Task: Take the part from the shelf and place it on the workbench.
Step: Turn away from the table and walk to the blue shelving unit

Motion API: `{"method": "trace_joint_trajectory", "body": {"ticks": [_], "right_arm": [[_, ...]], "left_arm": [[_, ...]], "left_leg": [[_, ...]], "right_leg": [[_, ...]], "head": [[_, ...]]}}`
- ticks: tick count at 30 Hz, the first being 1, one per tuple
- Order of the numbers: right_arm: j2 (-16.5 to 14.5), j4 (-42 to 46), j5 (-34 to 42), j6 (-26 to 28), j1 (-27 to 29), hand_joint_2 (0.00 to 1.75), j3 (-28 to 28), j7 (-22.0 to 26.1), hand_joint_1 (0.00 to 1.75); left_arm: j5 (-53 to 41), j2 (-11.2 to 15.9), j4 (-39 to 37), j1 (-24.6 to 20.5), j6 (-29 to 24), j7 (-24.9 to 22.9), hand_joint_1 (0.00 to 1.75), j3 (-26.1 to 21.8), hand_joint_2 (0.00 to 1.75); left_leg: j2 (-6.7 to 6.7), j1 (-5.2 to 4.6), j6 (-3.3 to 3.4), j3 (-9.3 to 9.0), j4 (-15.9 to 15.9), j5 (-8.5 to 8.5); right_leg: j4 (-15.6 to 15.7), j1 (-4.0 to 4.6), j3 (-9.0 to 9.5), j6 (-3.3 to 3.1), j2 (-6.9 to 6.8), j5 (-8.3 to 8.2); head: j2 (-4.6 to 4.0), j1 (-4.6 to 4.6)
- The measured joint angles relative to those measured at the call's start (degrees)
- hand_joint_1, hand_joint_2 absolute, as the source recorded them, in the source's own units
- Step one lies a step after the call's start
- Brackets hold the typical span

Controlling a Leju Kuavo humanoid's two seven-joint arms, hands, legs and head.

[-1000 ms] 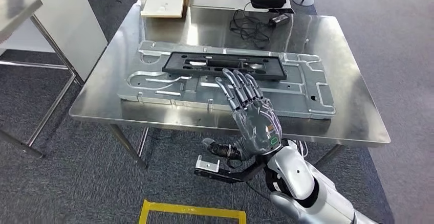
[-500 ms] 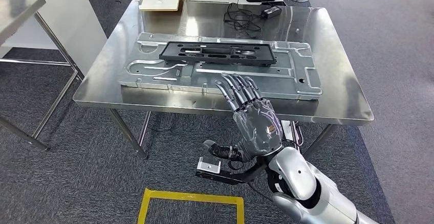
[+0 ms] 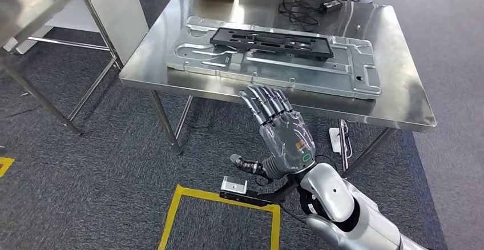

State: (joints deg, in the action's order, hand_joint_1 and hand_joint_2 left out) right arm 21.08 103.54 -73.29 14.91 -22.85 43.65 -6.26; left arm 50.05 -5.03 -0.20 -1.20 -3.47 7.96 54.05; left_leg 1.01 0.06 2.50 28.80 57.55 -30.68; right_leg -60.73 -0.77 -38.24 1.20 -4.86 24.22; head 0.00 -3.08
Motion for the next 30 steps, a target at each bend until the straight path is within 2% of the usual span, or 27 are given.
{"method": "trace_joint_trajectory", "body": {"ticks": [1, 3, 4, 5, 6, 7, 8, 10, 11, 12, 13, 14, 15, 16, 18, 19, 20, 21, 22, 24, 25, 26, 27, 29, 30], "right_arm": [[0.16, -0.01, 0.23, -0.24, 0.16, 1.75, 0.01, -0.13, 0.00], [0.56, -0.10, 0.71, -0.57, 0.71, 1.75, 0.02, -0.31, 0.00], [0.73, -0.21, 1.00, -0.72, 1.11, 1.75, 0.01, -0.36, 0.00], [0.82, -0.36, 1.35, -0.87, 1.58, 1.75, 0.01, -0.44, 0.00], [0.85, -0.55, 1.71, -1.06, 2.10, 1.75, -0.01, -0.53, 0.00], [0.87, -0.81, 2.01, -1.23, 2.68, 1.75, -0.05, -0.64, 0.00], [0.88, -1.11, 2.22, -1.31, 3.28, 1.75, -0.14, -0.75, 0.00], [0.96, -1.80, 2.36, -1.22, 4.49, 1.75, -0.58, -0.92, 0.00], [1.02, -2.12, 2.33, -1.13, 5.00, 1.75, -0.83, -0.95, 0.00], [1.09, -2.42, 2.29, -1.03, 5.41, 1.75, -1.05, -0.97, 0.00], [1.13, -2.67, 2.25, -0.94, 5.73, 1.75, -1.25, -0.99, 0.00], [1.14, -2.93, 2.23, -0.86, 6.01, 1.75, -1.41, -1.01, 0.00], [1.14, -3.17, 2.22, -0.77, 6.33, 1.75, -1.59, -1.01, 0.00], [1.14, -3.40, 2.21, -0.64, 6.74, 1.75, -1.83, -1.00, 0.00], [1.13, -3.96, 2.21, -0.45, 7.94, 1.75, -2.40, -0.97, 0.00], [1.13, -4.29, 2.21, -0.39, 8.63, 1.75, -2.68, -0.96, 0.00], [1.13, -4.68, 2.21, -0.38, 9.29, 1.75, -2.91, -0.95, 0.00], [1.13, -5.05, 2.21, -0.37, 9.84, 1.75, -3.09, -0.94, 0.00], [1.12, -5.33, 2.21, -0.36, 10.20, 1.75, -3.24, -0.94, 0.00], [1.10, -5.70, 2.21, -0.32, 10.57, 1.75, -3.62, -0.93, 0.00], [1.09, -5.80, 2.21, -0.30, 10.65, 1.75, -3.83, -0.93, 0.00], [1.09, -5.87, 2.21, -0.25, 10.70, 1.75, -4.03, -0.91, 0.00], [1.06, -5.93, 2.21, -0.22, 10.75, 1.75, -4.18, -0.91, 0.00], [0.89, -6.12, 2.30, -0.31, 10.98, 1.75, -4.44, -0.92, 0.00], [0.77, -6.32, 2.46, -0.39, 11.26, 1.75, -4.64, -0.95, 0.00]], "left_arm": [[0.07, -0.06, 0.00, -0.05, -0.02, 0.17, 0.00, 0.00, 0.87], [0.22, -0.13, 0.00, -0.25, -0.05, 0.40, 0.00, 0.00, 1.75], [0.30, -0.15, 0.00, -0.30, -0.05, 0.48, 0.00, 0.00, 1.75], [0.40, -0.20, 0.00, -0.33, -0.05, 0.56, 0.00, 0.00, 1.75], [0.47, -0.25, 0.00, -0.35, -0.05, 0.62, 0.00, 0.00, 1.75], [0.54, -0.32, 0.00, -0.41, -0.05, 0.65, 0.00, 0.00, 1.75], [0.61, -0.40, 0.00, -0.50, -0.05, 0.67, 0.00, 0.01, 1.75], [0.70, -0.70, -0.03, -0.75, -0.08, 0.70, 0.00, 0.05, 1.75], [0.73, -0.80, -0.06, -0.84, -0.10, 0.72, 0.00, 0.08, 1.75], [0.75, -0.89, -0.10, -0.90, -0.13, 0.73, 0.00, 0.10, 1.75], [0.79, -0.86, -0.15, -0.92, -0.15, 0.75, 0.00, 0.11, 1.75], [0.83, -0.82, -0.20, -0.92, -0.15, 0.76, 0.00, 0.13, 1.75], [0.86, -0.79, -0.24, -0.91, -0.16, 0.75, 0.00, 0.16, 1.75], [0.89, -0.72, -0.28, -0.94, -0.16, 0.73, 0.00, 0.24, 1.75], [0.96, -0.57, -0.32, -1.02, -0.16, 0.67, 0.00, 0.42, 1.75], [1.02, -0.51, -0.32, -1.09, -0.16, 0.66, 0.00, 0.49, 1.75], [1.11, -0.46, -0.33, -1.11, -0.16, 0.67, 0.00, 0.54, 1.75], [1.18, -0.41, -0.34, -1.12, -0.17, 0.68, 0.00, 0.57, 1.75], [1.23, -0.35, -0.38, -1.09, -0.18, 0.66, 0.00, 0.60, 1.75], [1.28, -0.22, -0.52, -0.83, -0.19, 0.53, 0.00, 0.74, 1.75], [1.33, -0.17, -0.59, -0.68, -0.20, 0.51, 0.00, 0.82, 1.75], [1.37, -0.15, -0.64, -0.58, -0.20, 0.53, 0.00, 0.89, 1.75], [1.42, -0.14, -0.66, -0.53, -0.20, 0.58, 0.00, 0.93, 1.75], [1.53, -0.15, -0.68, -0.56, -0.20, 0.63, 0.00, 0.94, 1.75], [1.60, -0.19, -0.68, -0.59, -0.20, 0.63, 0.00, 0.95, 1.75]], "left_leg": [[-0.39, 0.06, 0.52, 0.43, -0.06, 0.58], [-1.25, -0.03, 1.08, 1.51, 0.00, 1.75], [-1.80, -0.17, 1.20, 2.11, 0.06, 2.30], [-2.42, -0.33, 1.27, 2.72, 0.12, 2.81], [-3.10, -0.49, 1.30, 3.25, 0.17, 3.26], [-3.83, -0.63, 1.31, 3.64, 0.19, 3.65], [-4.56, -0.73, 1.29, 3.90, 0.20, 3.97], [-5.84, -0.84, 1.06, 4.37, 0.23, 4.54], [-6.40, -0.72, 0.82, 4.61, 0.22, 4.80], [-6.94, -0.60, 0.50, 4.84, 0.16, 5.08], [-7.56, -0.51, 0.16, 4.98, 0.00, 5.38], [-7.57, -0.56, -0.08, 5.11, -0.02, 5.49], [-6.72, -0.74, -0.33, 5.39, 0.41, 5.11], [-5.39, -0.85, -0.60, 6.11, 1.83, 4.00], [-2.56, -0.70, -1.30, 8.87, 7.93, 0.14], [-2.05, -0.47, -1.72, 10.45, 11.58, -1.64], [-1.80, -0.24, -2.11, 11.39, 14.07, -2.54], [-1.58, -0.01, -2.48, 11.30, 14.60, -2.36], [-1.20, 0.22, -2.80, 10.01, 12.81, -1.17], [0.79, 0.45, -3.14, 5.71, 5.65, 1.57], [1.72, 0.46, -2.90, 4.21, 2.87, 2.33], [2.27, 0.37, -2.47, 3.49, 1.37, 2.54], [2.26, 0.20, -1.90, 3.54, 1.10, 2.37], [0.94, 0.18, -0.90, 3.86, 0.96, 2.86], [0.36, 0.23, -0.47, 3.93, 0.79, 3.14]], "right_leg": [[-1.86, -0.16, -0.66, 0.33, 1.31, 1.71], [-8.67, -0.28, -2.94, 0.67, 3.86, 6.81], [-12.07, -0.20, -3.89, 0.66, 4.28, 8.74], [-14.07, -0.09, -4.12, 0.53, 4.46, 9.66], [-13.97, 0.06, -3.25, 0.25, 4.59, 9.46], [-11.60, 0.28, -1.25, -0.17, 4.85, 8.30], [-7.56, 0.51, 1.55, -0.81, 5.66, 6.68], [-0.10, 0.81, 6.14, -2.27, 8.15, 4.75], [1.89, 0.93, 7.20, -2.81, 8.95, 4.45], [2.54, 1.00, 7.42, -3.12, 9.04, 4.51], [2.84, 1.10, 7.44, -3.27, 8.32, 4.20], [3.37, 0.87, 7.61, -3.37, 7.56, 3.85], [4.03, 0.63, 7.84, -3.49, 6.80, 3.44], [4.69, 0.37, 8.02, -3.60, 5.96, 3.03], [5.21, 0.18, 8.01, -3.72, 4.23, 2.64], [5.10, 0.17, 7.79, -3.73, 3.26, 2.61], [4.89, 0.13, 7.55, -3.68, 2.34, 2.63], [4.59, 0.06, 7.28, -3.57, 1.43, 2.69], [4.20, -0.05, 7.01, -3.38, 0.66, 2.81], [3.15, -0.17, 6.53, -2.71, -0.54, 3.25], [2.58, -0.10, 6.31, -2.31, -1.01, 3.51], [2.16, 0.06, 6.16, -1.93, -1.43, 3.67], [1.96, 0.19, 6.09, -1.60, -1.87, 3.73], [1.88, 0.06, 6.17, -0.93, -2.47, 3.80], [1.50, -0.15, 6.12, -0.56, -1.57, 4.29]], "head": [[0.00, 0.00], [0.00, -0.01], [0.00, 0.01], [0.00, 0.01], [0.00, 0.01], [0.00, 0.01], [0.00, 0.01], [0.00, 0.04], [0.00, 0.06], [0.00, 0.04], [0.00, 0.00], [0.00, 0.01], [0.00, 0.03], [0.00, 0.09], [0.00, 0.17], [0.00, 0.17], [0.00, 0.17], [0.00, 0.17], [0.00, 0.17], [0.00, 0.21], [0.00, 0.18], [0.00, 0.16], [0.00, 0.14], [0.00, 0.09], [0.00, 0.09]]}}
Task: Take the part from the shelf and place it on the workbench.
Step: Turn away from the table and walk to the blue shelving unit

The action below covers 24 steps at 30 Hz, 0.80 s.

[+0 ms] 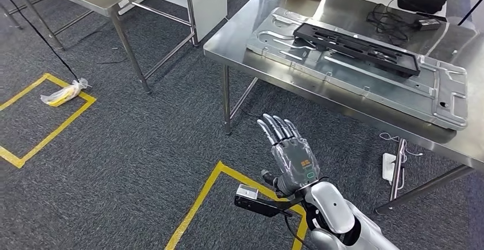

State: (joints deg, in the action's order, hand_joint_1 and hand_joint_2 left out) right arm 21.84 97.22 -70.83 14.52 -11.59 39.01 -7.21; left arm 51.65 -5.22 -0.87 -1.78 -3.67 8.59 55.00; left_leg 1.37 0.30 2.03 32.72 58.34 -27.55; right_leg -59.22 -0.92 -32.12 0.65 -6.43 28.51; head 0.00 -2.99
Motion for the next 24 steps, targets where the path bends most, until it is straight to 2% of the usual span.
{"method": "trace_joint_trajectory", "body": {"ticks": [1, 3, 4, 5, 6, 7, 8, 10, 11, 12, 13, 15, 17, 18, 19, 21, 22, 23, 24], "right_arm": [[-0.10, -0.30, 0.31, -0.08, 0.49, 1.75, -0.34, -0.03, 0.00], [-0.26, -1.60, 1.43, -0.07, 2.12, 1.75, -1.32, -0.15, 0.00], [-0.37, -2.56, 2.11, -0.02, 3.14, 1.75, -1.81, -0.20, 0.00], [-0.53, -3.67, 2.86, 0.08, 4.20, 1.75, -2.28, -0.25, 0.00], [-0.74, -4.72, 3.60, 0.21, 5.18, 1.75, -2.69, -0.26, 0.00], [-1.02, -5.77, 4.39, 0.44, 6.02, 1.75, -3.17, -0.20, 0.00], [-1.38, -6.91, 5.30, 0.74, 6.83, 1.75, -3.78, -0.13, 0.00], [-2.40, -9.95, 7.59, 1.56, 8.50, 1.75, -5.59, 0.02, 0.00], [-3.00, -11.99, 9.20, 2.01, 9.47, 1.75, -6.66, 0.01, 0.00], [-3.63, -14.51, 11.25, 2.59, 10.46, 1.75, -7.79, 0.07, 0.00], [-4.27, -17.56, 13.75, 3.36, 11.34, 1.75, -8.83, 0.39, 0.00], [-5.78, -25.35, 19.61, 5.45, 12.35, 1.75, -10.78, 2.40, 0.00], [-7.49, -35.54, 25.72, 7.49, 12.35, 1.75, -12.59, 6.43, 0.00], [-8.37, -41.27, 28.54, 8.08, 12.09, 1.75, -13.46, 8.74, 0.00], [-9.23, -47.14, 31.16, 8.17, 11.79, 1.75, -14.34, 10.92, 0.00], [-10.86, -57.80, 35.64, 6.89, 11.50, 1.75, -16.21, 13.99, 0.00], [-11.60, -62.32, 37.60, 5.81, 11.66, 1.75, -17.23, 14.80, 0.00], [-12.33, -66.24, 39.28, 4.78, 11.95, 1.75, -18.29, 15.22, 0.00], [-13.04, -69.54, 40.57, 4.06, 12.28, 1.75, -19.32, 15.41, 0.00]], "left_arm": [[0.09, -0.04, 0.00, -0.08, 0.00, 0.00, 0.00, 0.01, 1.75], [0.39, -0.12, 0.00, -0.33, 0.00, -0.03, 0.00, 0.03, 1.75], [0.55, -0.17, 0.00, -0.42, -0.01, -0.05, 0.00, 0.03, 1.75], [0.72, -0.22, 0.00, -0.47, -0.02, -0.07, 0.00, 0.03, 1.75], [0.89, -0.27, 0.00, -0.48, -0.05, -0.09, 0.00, 0.04, 1.75], [1.03, -0.29, 0.00, -0.50, -0.09, -0.13, 0.00, 0.04, 1.75], [1.14, -0.30, 0.00, -0.54, -0.14, -0.22, 0.00, 0.07, 1.75], [1.28, -0.33, 0.00, -0.63, -0.40, -0.42, 0.00, 0.27, 0.87], [1.45, -0.36, 0.00, -0.64, -0.60, -0.41, 0.00, 0.39, 0.44], [1.72, -0.38, 0.00, -0.61, -0.84, -0.30, 0.00, 0.50, 0.00], [2.02, -0.39, 0.00, -0.56, -1.05, -0.13, 0.00, 0.54, 0.00], [2.57, -0.40, 0.00, -0.47, -1.34, 0.13, 0.00, 0.55, 0.00], [2.92, -0.42, 0.01, -0.39, -1.43, 0.16, 0.00, 0.54, 0.00], [3.10, -0.43, 0.03, -0.33, -1.46, 0.12, 0.00, 0.55, 0.00], [3.25, -0.43, 0.11, -0.23, -1.54, 0.04, 0.00, 0.54, 0.00], [3.51, -0.34, 0.58, 0.00, -1.84, -0.23, 0.00, 0.54, 0.00], [3.59, -0.28, 0.93, 0.12, -2.08, -0.39, 0.00, 0.54, 0.00], [3.62, -0.18, 1.33, 0.25, -2.32, -0.55, 0.00, 0.54, 0.00], [3.61, -0.07, 1.69, 0.35, -2.53, -0.69, 0.00, 0.54, 0.00]], "left_leg": [[-0.53, 0.09, 0.49, 0.08, -0.18, 0.32], [-1.51, 0.11, 1.25, 0.32, -0.33, 0.82], [-1.99, 0.04, 1.50, 0.52, -0.32, 0.97], [-2.49, -0.04, 1.63, 0.72, -0.26, 1.05], [-2.95, -0.11, 1.71, 0.88, -0.18, 1.11], [-3.28, -0.13, 1.73, 0.99, -0.08, 1.13], [-3.53, -0.14, 1.71, 1.02, 0.04, 1.12], [-3.83, -0.30, 1.55, 1.02, 0.32, 0.99], [-3.96, -0.45, 1.43, 1.04, 0.45, 0.92], [-4.05, -0.59, 1.31, 1.09, 0.54, 0.86], [-4.12, -0.71, 1.21, 1.13, 0.59, 0.81], [-4.15, -0.81, 1.44, 1.10, 0.35, 0.89], [-4.35, -0.33, 1.85, 0.07, -1.62, 1.80], [-4.46, 0.00, 1.96, -0.57, -2.91, 2.48], [-4.62, 0.28, 1.98, -1.10, -3.93, 3.07], [-5.12, 0.32, 1.93, -1.01, -4.34, 3.51], [-5.54, 0.37, 1.80, -0.75, -4.19, 3.53], [-6.06, 0.49, 1.56, -0.44, -3.89, 3.48], [-6.62, 0.70, 1.18, -0.09, -3.44, 3.38]], "right_leg": [[-1.23, -0.17, -0.40, 0.33, 1.55, 1.16], [-6.96, -0.36, -2.63, 0.77, 5.14, 5.08], [-10.74, -0.37, -4.23, 0.87, 5.95, 7.11], [-13.95, -0.40, -5.65, 0.98, 6.26, 8.40], [-15.54, -0.43, -6.34, 1.07, 6.35, 8.65], [-15.00, -0.50, -6.02, 1.17, 6.36, 7.78], [-12.28, -0.61, -4.58, 1.28, 6.36, 5.96], [-3.96, -0.84, -0.31, 1.64, 6.38, 2.33], [-0.90, -0.88, 1.18, 1.69, 6.43, 1.35], [0.74, -0.83, 1.92, 1.66, 6.48, 1.06], [1.18, -0.69, 2.02, 1.58, 6.53, 1.17], [1.69, -0.75, 2.22, 1.49, 6.51, 0.83], [2.32, -0.67, 2.83, 1.66, 6.44, 0.78], [1.60, -0.55, 2.67, 1.65, 6.42, 1.59], [-0.26, -0.51, 1.93, 1.62, 6.43, 3.03], [-6.68, -0.76, -1.06, 1.72, 6.46, 6.88], [-9.38, -0.96, -2.32, 1.88, 6.46, 8.00], [-10.49, -1.22, -2.79, 2.09, 6.46, 8.04], [-9.56, -1.50, -2.26, 2.35, 6.53, 7.03]], "head": [[0.00, -0.01], [0.00, -0.03], [0.00, -0.04], [0.00, -0.04], [0.00, -0.04], [0.00, -0.03], [0.00, -0.03], [0.00, -0.03], [0.00, -0.03], [0.00, -0.02], [0.00, -0.01], [0.00, 0.00], [0.00, -0.02], [0.00, -0.03], [0.00, -0.03], [0.00, -0.02], [0.00, -0.02], [0.00, -0.01], [0.00, -0.01]]}}
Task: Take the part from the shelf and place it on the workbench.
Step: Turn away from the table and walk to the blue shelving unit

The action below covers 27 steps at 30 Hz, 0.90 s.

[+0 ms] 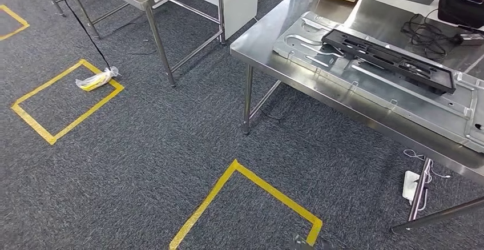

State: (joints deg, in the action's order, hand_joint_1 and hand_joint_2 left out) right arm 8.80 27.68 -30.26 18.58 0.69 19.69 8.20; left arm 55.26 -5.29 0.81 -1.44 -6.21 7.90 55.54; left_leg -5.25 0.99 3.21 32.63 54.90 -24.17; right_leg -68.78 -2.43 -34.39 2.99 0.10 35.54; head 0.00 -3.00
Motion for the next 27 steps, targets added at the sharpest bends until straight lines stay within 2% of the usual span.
{"method": "trace_joint_trajectory", "body": {"ticks": [1, 3, 4, 5, 6, 7, 8, 9, 11, 12, 13, 14, 15, 16, 17, 18, 19, 20, 21, 22, 23, 24, 25, 26, 27], "right_arm": [[-0.66, -2.83, 0.94, -0.49, 0.31, 1.75, -0.93, 0.04, 0.00], [-2.06, -7.09, 1.64, -0.77, 0.73, 1.75, -2.32, 0.04, 0.00], [-2.66, -8.75, 1.74, -0.85, 0.84, 1.75, -2.79, 0.01, 0.00], [-3.21, -10.13, 1.79, -0.96, 0.88, 1.75, -3.13, -0.03, 0.00], [-3.62, -11.22, 1.84, -1.05, 0.90, 1.75, -3.41, -0.06, 0.00], [-3.91, -12.06, 1.85, -1.11, 0.86, 1.75, -3.66, -0.11, 0.00], [-4.19, -12.74, 1.86, -1.15, 0.76, 1.75, -3.86, -0.13, 0.00], [-4.42, -13.31, 1.87, -1.12, 0.69, 1.75, -4.03, -0.13, 0.00], [-4.77, -14.43, 2.24, -1.80, 0.63, 1.75, -4.37, -0.38, 0.00], [-4.95, -15.02, 2.67, -2.56, 0.68, 1.75, -4.58, -0.85, 0.00], [-5.16, -15.59, 3.33, -3.62, 0.71, 1.75, -4.90, -1.59, 0.00], [-5.37, -16.08, 4.07, -4.70, 0.71, 1.75, -5.31, -2.40, 0.00], [-5.64, -16.45, 4.84, -5.63, 0.70, 1.75, -5.79, -3.21, 0.00], [-5.95, -16.71, 5.52, -6.31, 0.66, 1.75, -6.32, -3.80, 0.00], [-6.33, -16.87, 6.05, -6.77, 0.61, 1.75, -6.79, -4.14, 0.00], [-6.80, -16.96, 6.44, -7.02, 0.57, 1.75, -7.23, -4.34, 0.00], [-7.24, -17.04, 6.73, -7.16, 0.53, 1.75, -7.64, -4.43, 0.00], [-7.67, -17.07, 6.97, -7.32, 0.42, 1.75, -8.03, -4.46, 0.00], [-8.02, -17.11, 7.19, -7.46, 0.25, 1.75, -8.39, -4.48, 0.00], [-8.30, -17.12, 7.38, -7.66, -0.02, 1.75, -8.72, -4.42, 0.00], [-8.55, -17.13, 7.60, -7.96, -0.31, 1.75, -9.04, -4.25, 0.00], [-8.73, -17.13, 7.83, -8.31, -0.48, 1.75, -9.35, -3.94, 0.00], [-8.85, -17.12, 8.09, -8.69, -0.55, 1.75, -9.66, -3.51, 0.00], [-8.91, -17.13, 8.37, -9.08, -0.52, 1.75, -9.99, -3.10, 0.00], [-8.94, -17.15, 8.60, -9.43, -0.43, 1.75, -10.28, -2.76, 0.00]], "left_arm": [[-0.03, 0.12, 0.33, 0.07, -0.16, -0.10, 0.00, 0.00, 0.00], [-0.13, 0.50, 0.79, 0.11, -0.31, -0.25, 0.00, 0.00, 0.00], [-0.16, 0.70, 1.01, 0.11, -0.36, -0.33, 0.00, 0.00, 0.00], [-0.20, 0.90, 1.19, 0.16, -0.38, -0.42, 0.00, 0.00, 0.00], [-0.22, 1.02, 1.39, 0.25, -0.39, -0.50, 0.00, 0.00, 0.00], [-0.22, 1.10, 1.56, 0.40, -0.39, -0.56, 0.00, 0.00, 0.00], [-0.21, 1.15, 1.68, 0.57, -0.39, -0.60, 0.00, 0.00, 0.00], [-0.21, 1.21, 1.81, 0.68, -0.39, -0.63, 0.00, 0.00, 0.00], [-0.22, 1.32, 2.13, 0.71, -0.45, -0.70, 0.00, 0.00, 0.00], [-0.27, 1.39, 2.34, 0.67, -0.53, -0.75, 0.00, 0.00, 0.00], [-0.33, 1.47, 2.57, 0.67, -0.65, -0.83, 0.00, 0.00, 0.00], [-0.40, 1.55, 2.83, 0.72, -0.79, -0.95, 0.00, 0.00, 0.00], [-0.44, 1.63, 3.08, 0.81, -0.96, -1.08, 0.00, 0.00, 0.00], [-0.44, 1.69, 3.30, 0.92, -1.19, -1.30, 0.00, 0.00, 0.00], [-0.42, 1.75, 3.45, 1.07, -1.44, -1.53, 0.00, 0.01, 0.00], [-0.39, 1.83, 3.54, 1.23, -1.72, -1.76, 0.00, 0.01, 0.00], [-0.37, 1.90, 3.63, 1.35, -1.95, -1.95, 0.00, 0.02, 0.00], [-0.36, 1.96, 3.72, 1.43, -2.08, -2.03, 0.00, 0.02, 0.00], [-0.34, 2.01, 3.83, 1.47, -2.15, -2.08, 0.00, 0.02, 0.00], [-0.34, 2.01, 3.94, 1.48, -2.15, -2.08, 0.00, 0.02, 0.00], [-0.34, 1.97, 4.06, 1.49, -2.14, -2.11, 0.00, 0.02, 0.00], [-0.35, 1.93, 4.16, 1.46, -2.14, -2.15, 0.00, 0.02, 0.00], [-0.36, 1.90, 4.26, 1.37, -2.14, -2.20, 0.00, 0.02, 0.00], [-0.37, 1.86, 4.38, 1.27, -2.13, -2.25, 0.00, 0.02, 0.00], [-0.37, 1.87, 4.46, 1.18, -2.13, -2.28, 0.00, 0.02, 0.00]], "left_leg": [[-0.60, 0.31, -0.55, 0.43, 0.69, -0.21], [-1.67, 0.70, -1.90, 1.40, 2.40, -0.84], [-2.06, 0.68, -2.49, 1.81, 3.08, -1.10], [-2.45, 0.57, -2.93, 2.12, 3.48, -1.23], [-2.91, 0.49, -3.28, 2.39, 3.67, -1.20], [-3.38, 0.60, -3.52, 2.53, 3.66, -1.06], [-2.90, 0.68, -3.67, 2.82, 4.01, -1.20], [-1.51, 0.65, -3.75, 3.41, 5.14, -1.96], [2.54, 0.35, -3.63, 5.96, 10.88, -5.67], [3.82, 0.21, -3.52, 7.60, 14.85, -7.90], [4.38, 0.14, -3.38, 8.86, 18.30, -9.55], [4.65, 0.06, -3.14, 9.27, 20.14, -10.20], [4.85, -0.08, -2.78, 8.62, 19.96, -9.85], [5.23, -0.35, -2.24, 6.79, 17.49, -8.62], [6.35, -0.78, -1.46, 4.25, 13.56, -7.10], [8.04, -1.30, -0.66, 1.86, 9.64, -6.07], [9.42, -1.76, -0.10, 0.11, 6.60, -5.38], [10.38, -2.15, 0.23, -0.73, 4.92, -5.17], [10.37, -2.33, 0.26, -0.76, 4.42, -5.21], [9.51, -2.31, 0.17, -0.68, 4.08, -4.94], [8.72, -2.14, 0.13, -0.84, 3.59, -4.60], [7.94, -1.89, 0.17, -1.03, 3.05, -4.25], [7.15, -1.64, 0.23, -1.24, 2.54, -3.87], [6.42, -1.50, 0.29, -1.36, 2.29, -3.59], [5.64, -1.48, 0.41, -1.23, 2.25, -3.46]], "right_leg": [[2.95, -0.38, 1.57, 0.35, 0.38, -1.77], [8.42, -0.71, 4.42, 0.89, 2.86, -3.97], [9.69, -0.71, 5.10, 0.61, 4.01, -4.31], [9.51, -0.53, 5.02, 0.08, 4.70, -4.01], [9.33, -0.38, 4.90, -0.67, 4.57, -4.08], [8.97, -0.37, 4.76, -1.46, 3.74, -4.10], [8.89, -0.28, 4.66, -2.02, 2.98, -4.20], [8.89, -0.16, 4.52, -2.59, 2.14, -4.37], [8.94, 0.40, 4.18, -3.38, 0.23, -4.62], [8.93, 0.76, 3.99, -3.60, -0.85, -4.67], [8.92, 1.14, 3.83, -3.72, -2.00, -4.68], [8.91, 1.48, 3.71, -3.80, -3.07, -4.66], [8.91, 1.79, 3.66, -3.88, -4.09, -4.63], [8.91, 2.08, 3.68, -3.95, -5.00, -4.59], [8.93, 2.32, 3.76, -4.02, -5.77, -4.55], [8.90, 2.60, 3.85, -4.04, -6.48, -4.46], [8.89, 2.74, 3.89, -3.98, -7.09, -4.41], [8.90, 2.80, 3.93, -3.88, -7.71, -4.38], [8.96, 2.81, 3.98, -3.71, -8.38, -4.38], [9.11, 2.77, 4.17, -3.53, -9.09, -4.39], [9.04, 2.70, 4.41, -3.24, -8.98, -4.20], [8.46, 2.62, 4.37, -2.93, -7.73, -3.57], [6.91, 2.49, 3.84, -2.63, -5.77, -2.37], [4.28, 2.29, 2.70, -2.38, -3.37, -0.69], [0.89, 2.19, 1.08, -2.24, -1.62, 1.17]], "head": [[0.00, -0.01], [0.00, -0.03], [0.00, 0.04], [0.00, 0.10], [0.00, 0.19], [0.00, 0.25], [0.00, 0.27], [0.00, 0.30], [0.00, 0.38], [0.00, 0.39], [0.00, 0.40], [0.00, 0.39], [0.00, 0.39], [0.00, 0.39], [0.00, 0.38], [0.00, 0.38], [0.00, 0.38], [0.00, 0.38], [0.00, 0.38], [0.00, 0.38], [0.00, 0.37], [0.00, 0.37], [0.00, 0.34], [0.00, 0.34], [0.00, 0.33]]}}
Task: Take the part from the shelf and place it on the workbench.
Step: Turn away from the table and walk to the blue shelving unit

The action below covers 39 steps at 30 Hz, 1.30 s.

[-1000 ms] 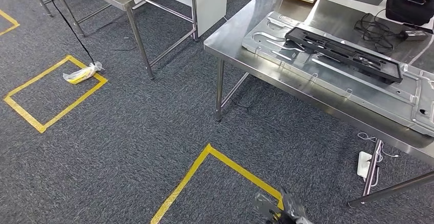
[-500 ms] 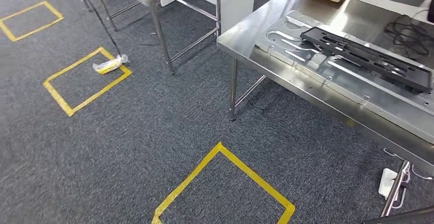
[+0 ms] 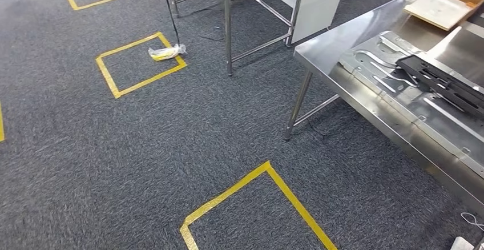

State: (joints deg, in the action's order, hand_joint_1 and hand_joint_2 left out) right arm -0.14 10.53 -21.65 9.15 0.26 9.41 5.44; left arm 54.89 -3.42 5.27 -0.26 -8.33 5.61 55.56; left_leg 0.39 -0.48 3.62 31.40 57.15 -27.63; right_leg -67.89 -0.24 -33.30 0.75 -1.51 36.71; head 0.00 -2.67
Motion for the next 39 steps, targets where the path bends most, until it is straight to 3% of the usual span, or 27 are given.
{"method": "trace_joint_trajectory", "body": {"ticks": [2, 3, 5, 7, 9, 11, 13, 15, 17, 18, 19, 22, 24, 26, 28, 30, 32, 33, 34, 35, 37, 39], "right_arm": [[-0.01, -0.07, 0.29, -0.65, 0.06, 1.75, -0.48, 0.38, 0.00], [-0.01, -0.11, 0.35, -0.90, 0.07, 1.75, -0.69, 0.48, 0.00], [-0.01, -0.19, 0.58, -1.44, 0.09, 1.75, -1.00, 0.56, 0.00], [-0.06, -0.39, 1.03, -2.46, 0.14, 1.75, -1.24, 0.57, 0.00], [-0.19, -0.58, 1.49, -3.64, -0.03, 1.75, -1.55, 0.51, 0.00], [-0.43, -0.62, 1.84, -4.48, -0.35, 1.75, -1.85, 0.28, 0.00], [-0.68, -0.63, 2.22, -5.37, -0.41, 1.75, -2.21, -0.03, 0.00], [-0.79, -0.68, 2.55, -6.21, -0.26, 1.75, -2.52, -0.27, 0.00], [-0.79, -0.77, 2.75, -6.62, -0.16, 1.75, -2.69, -0.44, 0.00], [-0.79, -0.79, 2.80, -6.69, -0.17, 1.75, -2.76, -0.49, 0.00], [-0.79, -0.81, 2.81, -6.76, -0.20, 1.75, -2.82, -0.54, 0.00], [-0.74, -0.83, 2.93, -7.23, -0.18, 1.75, -2.97, -0.60, 0.00], [-0.62, -0.85, 3.08, -7.58, -0.11, 1.75, -3.10, -0.51, 0.00], [-0.55, -0.87, 3.14, -7.84, -0.08, 1.75, -3.24, -0.33, 0.00], [-0.49, -0.87, 3.17, -8.13, -0.05, 1.75, -3.36, -0.08, 0.00], [-0.45, -0.87, 3.23, -8.40, 0.07, 1.75, -3.42, 0.20, 0.00], [-0.45, -0.89, 3.30, -8.56, 0.24, 1.75, -3.46, 0.41, 0.00], [-0.45, -0.90, 3.38, -8.60, 0.32, 1.75, -3.49, 0.49, 0.00], [-0.45, -0.91, 3.52, -8.60, 0.37, 1.75, -3.53, 0.53, 0.00], [-0.45, -0.92, 3.73, -8.55, 0.40, 1.75, -3.61, 0.57, 0.00], [-0.43, -0.98, 4.31, -8.18, 0.54, 1.75, -3.90, 0.54, 0.00], [-0.39, -1.05, 5.08, -7.51, 0.61, 1.75, -4.36, 0.45, 0.00]], "left_arm": [[0.00, 0.01, 0.09, -0.05, 0.01, 0.01, 0.00, 0.00, 0.00], [0.01, 0.01, 0.12, -0.06, 0.03, 0.02, 0.00, 0.00, 0.00], [0.04, -0.01, 0.23, -0.11, 0.07, 0.05, 0.00, 0.00, 0.00], [0.14, 0.00, 0.37, -0.28, 0.09, 0.05, 0.00, 0.00, 0.00], [0.25, 0.04, 0.41, -0.46, 0.08, 0.05, 0.00, 0.00, 0.00], [0.33, 0.12, 0.41, -0.45, 0.07, 0.05, 0.00, 0.00, 0.00], [0.39, 0.20, 0.46, -0.45, 0.08, 0.03, 0.00, 0.00, 0.00], [0.34, 0.27, 0.51, -0.62, 0.08, -0.01, 0.00, 0.00, 0.00], [0.27, 0.33, 0.53, -0.71, 0.07, -0.02, 0.00, 0.00, 0.00], [0.25, 0.36, 0.54, -0.70, 0.07, -0.02, 0.00, 0.00, 0.00], [0.23, 0.39, 0.54, -0.66, 0.07, -0.04, 0.00, 0.00, 0.00], [0.09, 0.63, 0.54, -0.20, -0.03, -0.25, 0.00, 0.01, 0.00], [-0.02, 0.70, 0.55, 0.09, -0.05, -0.29, 0.00, 0.02, 0.00], [-0.08, 0.71, 0.55, 0.17, -0.03, -0.25, 0.00, 0.02, 0.00], [-0.11, 0.68, 0.57, 0.13, 0.03, -0.23, 0.00, 0.02, 0.00], [-0.15, 0.63, 0.62, -0.06, 0.08, -0.27, 0.00, 0.03, 0.00], [-0.18, 0.62, 0.69, -0.14, 0.13, -0.29, 0.00, 0.04, 0.00], [-0.18, 0.62, 0.76, -0.14, 0.16, -0.29, 0.00, 0.04, 0.00], [-0.19, 0.61, 0.83, -0.16, 0.17, -0.29, 0.00, 0.04, 0.00], [-0.19, 0.61, 0.91, -0.19, 0.14, -0.29, 0.00, 0.04, 0.00], [-0.01, 0.53, 1.04, -0.29, -0.14, -0.28, 0.00, 0.04, 0.00], [0.56, 0.38, 1.07, -0.40, -0.79, -0.28, 0.00, 0.04, 0.00]], "left_leg": [[-1.75, -0.01, 0.05, 0.21, 0.20, 0.11], [-2.74, 0.00, 0.03, 0.26, 0.39, 0.12], [-4.70, 0.03, -0.16, 0.31, 0.94, 0.01], [-6.29, -0.02, -0.57, 0.72, 1.56, -0.15], [-7.62, 0.10, -1.21, 1.40, 1.82, 0.01], [-8.68, 0.28, -1.87, 1.87, 1.86, 0.24], [-6.51, 0.11, -2.35, 2.97, 3.86, -0.98], [-2.69, 0.09, -2.82, 6.11, 10.18, -4.31], [-1.16, 0.42, -3.27, 9.51, 16.84, -6.78], [-0.89, 0.59, -3.43, 9.99, 17.78, -6.58], [-0.64, 0.76, -3.53, 9.30, 16.49, -5.34], [2.03, 0.86, -3.49, 3.41, 5.45, -0.51], [3.06, 0.52, -3.09, 1.76, 1.99, 0.03], [1.88, 0.40, -2.41, 1.82, 1.64, 0.15], [0.72, 0.54, -1.63, 1.58, 1.08, 0.45], [-0.38, 0.56, -1.06, 1.40, 0.76, 0.67], [-1.76, 0.29, -0.79, 1.42, 0.82, 0.69], [-2.60, 0.15, -0.73, 1.39, 0.90, 0.67], [-3.53, 0.05, -0.72, 1.34, 1.00, 0.65], [-4.49, 0.00, -0.73, 1.24, 1.10, 0.62], [-6.16, -0.06, -0.86, 1.20, 1.31, 0.55], [-7.55, 0.04, -1.28, 1.50, 1.40, 0.61]], "right_leg": [[-5.51, -0.12, -2.67, 0.19, 1.20, 1.85], [-5.82, -0.18, -2.91, 0.25, 1.34, 1.10], [-0.40, -0.45, -0.68, 0.25, 2.25, -3.10], [5.77, -0.81, 1.86, 0.02, 5.46, -5.85], [7.57, -0.81, 2.41, -0.37, 7.25, -5.98], [8.08, -0.82, 2.53, -0.92, 5.76, -6.27], [8.80, -1.04, 2.94, -1.78, 4.01, -6.58], [9.22, -0.98, 3.22, -2.43, 2.05, -6.65], [9.24, -0.81, 3.27, -2.55, -0.01, -6.51], [9.23, -0.79, 3.33, -2.50, -0.94, -6.40], [9.23, -0.79, 3.45, -2.39, -1.76, -6.27], [9.17, -0.67, 4.16, -1.65, -3.73, -5.63], [9.20, -0.36, 4.46, -0.97, -4.75, -5.28], [9.36, -0.34, 4.77, -0.32, -5.49, -5.12], [7.88, -0.54, 4.44, 0.23, -3.27, -3.81], [2.13, -0.56, 1.72, 0.38, 0.19, -0.51], [-4.99, -0.45, -2.13, 0.23, 1.33, 2.11], [-6.68, -0.40, -3.28, 0.10, 1.46, 1.97], [-6.10, -0.36, -3.38, -0.10, 1.60, 0.57], [-3.48, -0.32, -2.52, -0.36, 1.94, -1.68], [4.09, -0.31, 0.36, -0.96, 4.38, -5.83], [8.00, -0.20, 1.87, -1.33, 6.30, -7.05]], "head": [[0.00, -0.01], [0.00, -0.01], [0.00, -0.01], [0.00, -0.01], [0.00, 0.01], [0.00, 0.01], [0.00, 0.14], [0.00, 0.31], [0.00, 0.36], [0.00, 0.37], [0.00, 0.37], [0.00, 0.34], [0.00, 0.28], [0.00, 0.24], [0.00, 0.24], [0.00, 0.22], [0.00, 0.23], [0.00, 0.23], [0.00, 0.24], [0.00, 0.23], [0.00, 0.24], [0.00, 0.25]]}}
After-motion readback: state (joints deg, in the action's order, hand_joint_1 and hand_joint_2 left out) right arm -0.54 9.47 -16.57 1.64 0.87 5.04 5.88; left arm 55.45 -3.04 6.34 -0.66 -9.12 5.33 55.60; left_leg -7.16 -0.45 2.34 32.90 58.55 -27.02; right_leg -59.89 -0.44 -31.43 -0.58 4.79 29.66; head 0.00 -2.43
